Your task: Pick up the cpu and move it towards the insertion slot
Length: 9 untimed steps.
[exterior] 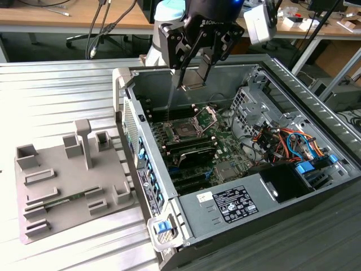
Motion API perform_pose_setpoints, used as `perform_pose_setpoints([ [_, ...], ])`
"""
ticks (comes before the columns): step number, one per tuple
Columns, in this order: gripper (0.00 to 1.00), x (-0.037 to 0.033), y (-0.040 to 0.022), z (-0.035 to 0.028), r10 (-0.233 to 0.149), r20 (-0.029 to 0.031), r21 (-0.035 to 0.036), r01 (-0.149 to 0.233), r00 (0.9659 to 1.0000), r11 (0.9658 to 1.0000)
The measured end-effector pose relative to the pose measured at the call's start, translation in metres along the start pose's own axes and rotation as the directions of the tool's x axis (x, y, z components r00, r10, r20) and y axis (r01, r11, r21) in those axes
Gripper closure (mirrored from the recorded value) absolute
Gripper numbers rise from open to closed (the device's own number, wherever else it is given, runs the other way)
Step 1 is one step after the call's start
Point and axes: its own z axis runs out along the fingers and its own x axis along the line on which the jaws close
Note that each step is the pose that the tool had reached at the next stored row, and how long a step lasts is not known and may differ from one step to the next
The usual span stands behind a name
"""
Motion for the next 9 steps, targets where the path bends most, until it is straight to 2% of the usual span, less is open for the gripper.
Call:
perform_pose_setpoints([
  [9, 0.45, -0.0030, -0.0005, 0.0004, 0.000, 0.0000, 0.0000, 0.000, 1.0000, 1.0000],
])
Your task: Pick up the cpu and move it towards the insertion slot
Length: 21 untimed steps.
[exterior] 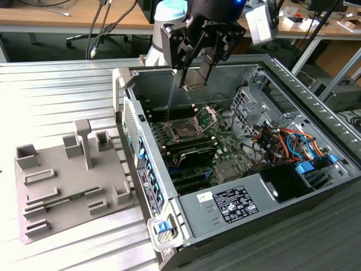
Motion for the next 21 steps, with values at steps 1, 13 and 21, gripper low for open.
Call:
perform_pose_setpoints([
  [1, 0.45, -0.0003, 0.0000, 0.0000, 0.000, 0.0000, 0.0000, 0.000, 1.0000, 1.0000],
  [13, 0.45, -0.0053, -0.0009, 0.0007, 0.000, -0.0001, 0.0000, 0.000, 1.0000, 1.0000],
  [21, 0.45, -0.0085, -0.0014, 0.0011, 0.000, 0.0000, 0.0000, 0.000, 1.0000, 1.0000],
])
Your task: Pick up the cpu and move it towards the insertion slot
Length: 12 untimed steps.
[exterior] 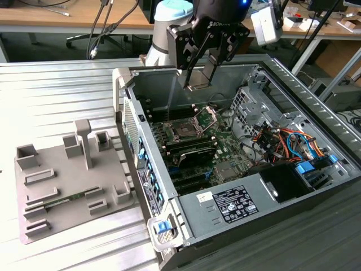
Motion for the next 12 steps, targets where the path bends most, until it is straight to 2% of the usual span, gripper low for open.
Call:
perform_pose_setpoints([
  [12, 0.45, -0.0042, -0.0007, 0.0006, 0.000, 0.0000, 0.0000, 0.000, 1.0000, 1.0000],
])
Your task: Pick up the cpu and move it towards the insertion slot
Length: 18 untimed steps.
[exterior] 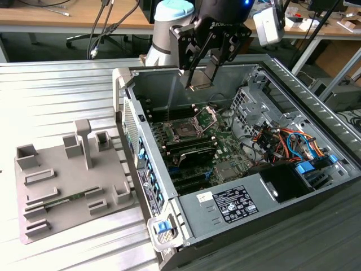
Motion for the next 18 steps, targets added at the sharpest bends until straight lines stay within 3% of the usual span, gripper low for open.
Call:
perform_pose_setpoints([
  [18, 0.45, -0.0061, -0.0010, 0.0011, 0.000, 0.0000, 0.0000, 0.000, 1.0000, 1.0000],
])
